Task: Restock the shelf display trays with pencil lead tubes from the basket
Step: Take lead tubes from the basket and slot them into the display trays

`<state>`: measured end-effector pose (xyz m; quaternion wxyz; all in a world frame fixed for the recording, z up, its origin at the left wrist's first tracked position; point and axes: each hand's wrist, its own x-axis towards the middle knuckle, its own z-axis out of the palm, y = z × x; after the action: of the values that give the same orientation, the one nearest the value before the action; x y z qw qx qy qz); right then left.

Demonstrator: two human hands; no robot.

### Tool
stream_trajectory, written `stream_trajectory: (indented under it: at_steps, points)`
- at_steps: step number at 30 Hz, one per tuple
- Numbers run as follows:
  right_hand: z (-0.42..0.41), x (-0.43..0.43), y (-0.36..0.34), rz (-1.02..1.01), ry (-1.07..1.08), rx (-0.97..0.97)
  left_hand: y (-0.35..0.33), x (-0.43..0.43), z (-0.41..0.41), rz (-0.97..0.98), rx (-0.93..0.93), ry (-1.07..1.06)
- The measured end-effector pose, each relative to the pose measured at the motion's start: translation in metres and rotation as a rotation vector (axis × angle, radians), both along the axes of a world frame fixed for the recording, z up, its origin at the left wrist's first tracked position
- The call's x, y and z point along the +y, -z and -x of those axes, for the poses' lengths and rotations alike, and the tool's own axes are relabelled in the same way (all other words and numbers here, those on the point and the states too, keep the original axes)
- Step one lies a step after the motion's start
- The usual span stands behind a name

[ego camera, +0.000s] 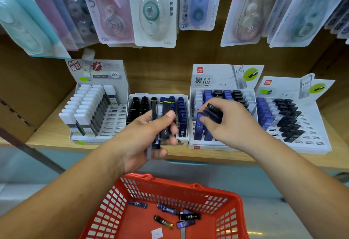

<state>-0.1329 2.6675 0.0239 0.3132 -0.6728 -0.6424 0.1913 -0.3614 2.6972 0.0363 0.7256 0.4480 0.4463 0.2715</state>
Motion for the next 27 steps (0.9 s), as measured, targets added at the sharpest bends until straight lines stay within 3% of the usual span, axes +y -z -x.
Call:
stream_trajectory:
  at_steps: [11, 15, 19, 27]
  points:
    - [0.002, 0.000, 0.000, 0.117, 0.030, -0.133, 0.009, 0.002, 0.000, -0.004, -0.047, 0.065]
    - [0.010, 0.001, -0.017, -0.041, 0.130, 0.209, 0.006, 0.000, 0.001, -0.083, -0.022, 0.118]
    - [0.032, -0.008, -0.034, 0.085, 0.040, 0.605, 0.004, -0.004, 0.004, -0.124, -0.021, 0.147]
    - [0.058, -0.003, -0.043, 0.168, 0.143, 0.719, 0.005, -0.004, 0.027, -0.123, -0.076, -0.056]
